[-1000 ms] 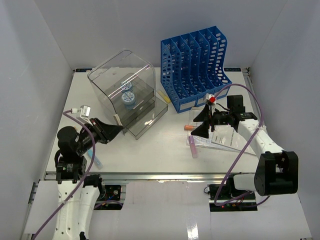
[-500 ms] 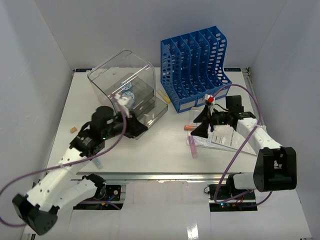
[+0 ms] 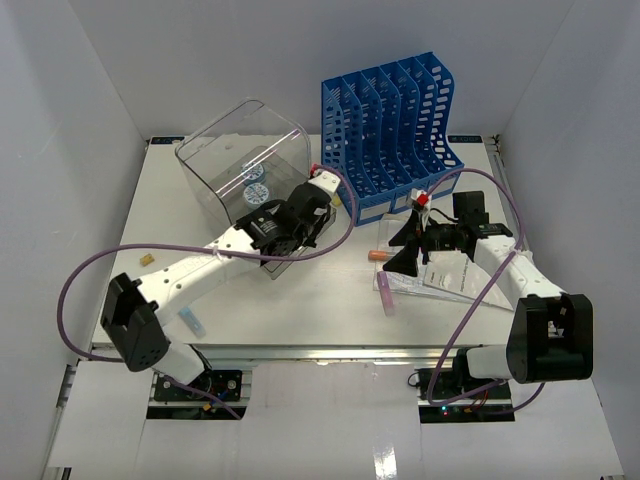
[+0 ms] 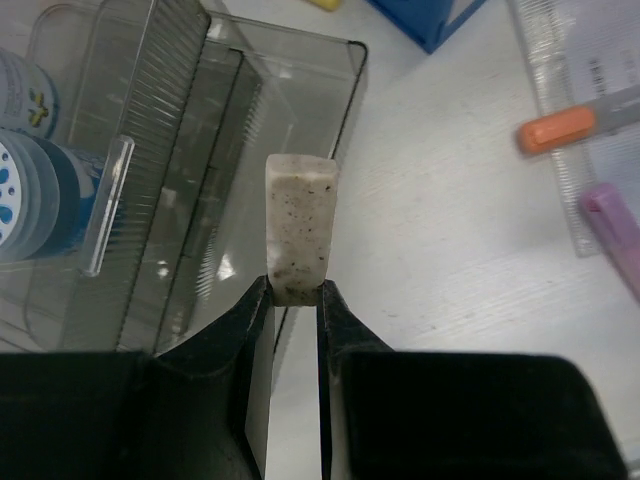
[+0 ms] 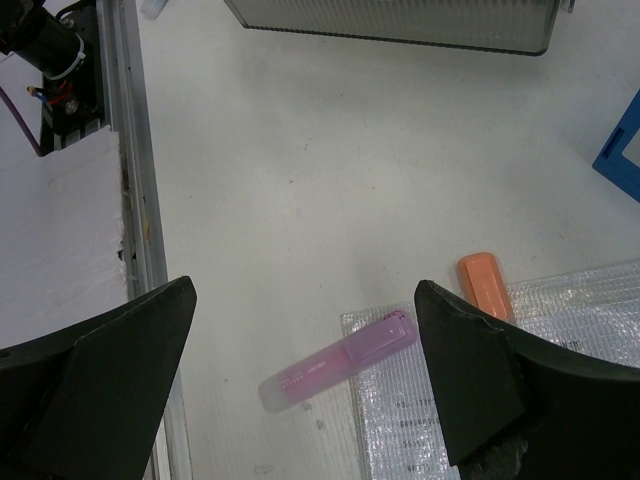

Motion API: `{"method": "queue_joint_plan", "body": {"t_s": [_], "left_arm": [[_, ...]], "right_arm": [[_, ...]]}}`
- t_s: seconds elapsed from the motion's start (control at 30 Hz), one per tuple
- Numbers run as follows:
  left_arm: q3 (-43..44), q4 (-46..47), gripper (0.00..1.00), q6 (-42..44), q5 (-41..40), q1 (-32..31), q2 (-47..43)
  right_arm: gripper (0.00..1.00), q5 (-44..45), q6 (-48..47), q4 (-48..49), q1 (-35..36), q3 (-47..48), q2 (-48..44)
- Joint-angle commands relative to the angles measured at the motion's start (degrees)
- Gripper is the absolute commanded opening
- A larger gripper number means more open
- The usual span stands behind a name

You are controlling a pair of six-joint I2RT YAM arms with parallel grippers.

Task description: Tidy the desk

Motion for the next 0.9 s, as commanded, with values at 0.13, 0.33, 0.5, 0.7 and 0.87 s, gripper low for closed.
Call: {"method": "queue_joint_plan", "body": {"t_s": [0.13,0.33,0.5,0.7,0.87], "left_arm": [[2.9,-1.8,0.19,6.2,-5.7,3.6,7.6],[5.0,-3.7,0.60,4.4,-9.3,3.7,10.0],[6.8,-6.6,0.68,0.0,-4.0,3.0,6.1],[-0.5,-0.6,0.73,-10.7,4.9,2.3,-12.5],[-11.8,4.5,0.72,-20.7,1.6,5.2,-32.2]], "right_arm": [[0.97,-1.0,-1.1,-0.6,-0.6,0.6,-0.6],[0.97,-1.3,-1.1,-0.7,-0.8,0.6,-1.0],[0.97,-1.7,-1.3,-1.0,-1.0,0.8,-1.2],[0.97,-2.0,-1.6,-1.4,-1.1,0.9,-1.2],[0.97,-2.3,-1.8,-1.6,-1.1,1.0,-1.0]]}}
